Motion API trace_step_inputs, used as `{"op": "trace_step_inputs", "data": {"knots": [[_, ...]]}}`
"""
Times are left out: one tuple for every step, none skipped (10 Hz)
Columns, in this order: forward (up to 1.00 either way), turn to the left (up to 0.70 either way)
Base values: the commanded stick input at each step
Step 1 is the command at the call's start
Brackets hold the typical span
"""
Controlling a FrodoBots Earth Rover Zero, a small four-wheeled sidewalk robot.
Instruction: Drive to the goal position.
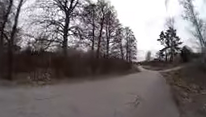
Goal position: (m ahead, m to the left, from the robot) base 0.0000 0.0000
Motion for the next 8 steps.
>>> {"op": "trace_step_inputs", "data": {"knots": [[0.0,-0.45],[0.0,-0.45],[0.0,-0.45],[0.0,-0.45],[0.0,-0.45],[0.0,-0.45],[0.0,-0.45],[0.0,-0.45]]}}
